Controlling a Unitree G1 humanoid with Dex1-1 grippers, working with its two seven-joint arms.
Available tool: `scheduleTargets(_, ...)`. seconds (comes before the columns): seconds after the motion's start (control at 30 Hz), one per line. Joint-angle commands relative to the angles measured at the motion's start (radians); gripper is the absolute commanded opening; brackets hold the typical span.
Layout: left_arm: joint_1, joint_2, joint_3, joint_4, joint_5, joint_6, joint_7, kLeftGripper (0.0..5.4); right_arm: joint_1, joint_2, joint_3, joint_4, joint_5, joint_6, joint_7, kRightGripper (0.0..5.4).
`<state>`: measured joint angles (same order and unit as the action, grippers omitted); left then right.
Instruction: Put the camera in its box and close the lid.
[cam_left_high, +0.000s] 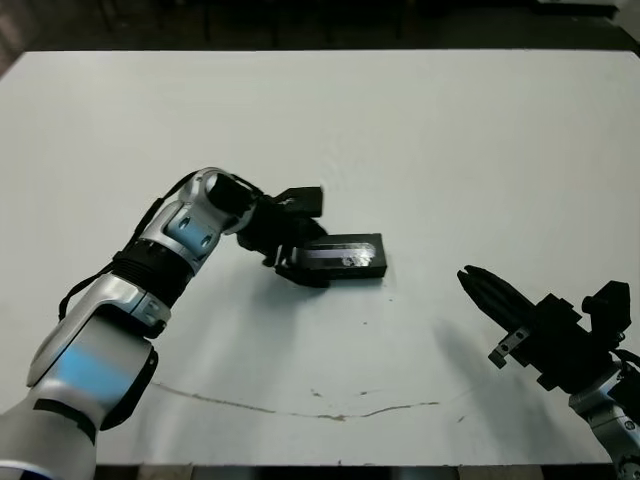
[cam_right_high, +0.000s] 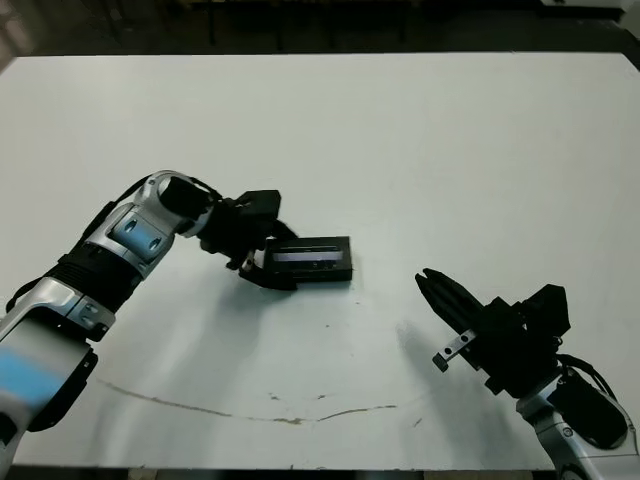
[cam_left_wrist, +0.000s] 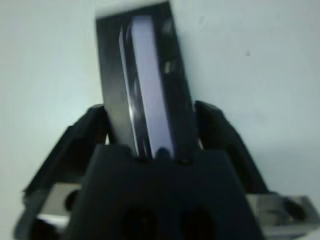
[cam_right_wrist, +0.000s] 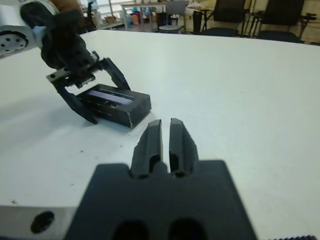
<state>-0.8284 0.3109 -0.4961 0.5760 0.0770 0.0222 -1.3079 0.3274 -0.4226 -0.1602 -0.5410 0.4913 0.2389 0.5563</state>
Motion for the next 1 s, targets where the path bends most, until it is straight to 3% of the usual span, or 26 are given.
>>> scheduleTargets(0.03,0.11,0.08,0.002,0.028,0.04,0.014,0.02,4.76,0.014,-0.004,-0.001,-0.006,0.017,0.035,-0.006,0.0)
scheduleTargets(0.17,0.182,0.147,0.046,0.01,0.02,0.021,0.055,5.39,0.016,-0.002,-0.002,-0.015,0.037,0.061,-0.022,0.0)
scheduleTargets(0.33,0.28,0.224,0.097,-0.022,0.0,-0.05,0.1,5.39,0.01,-0.009,-0.003,-0.017,0.035,0.065,-0.023,0.0)
scheduleTargets(0.53,0.421,0.33,0.228,-0.073,-0.094,-0.121,0.138,5.39,0.008,-0.005,-0.001,-0.022,0.057,0.089,-0.031,0.0)
scheduleTargets(0.67,0.492,0.44,0.317,-0.16,-0.19,-0.046,0.073,5.39,0.008,-0.003,0.001,-0.023,0.042,0.087,-0.039,0.0)
scheduleTargets(0.87,0.585,0.598,0.389,-0.321,-0.202,-0.034,0.043,5.39,0.006,0.0,-0.001,-0.025,0.071,0.117,-0.044,0.0)
scheduleTargets(1.0,0.685,0.54,0.559,-0.578,-0.282,0.083,0.257,5.31,-0.006,0.006,0.009,-0.005,0.057,0.095,-0.036,0.0)
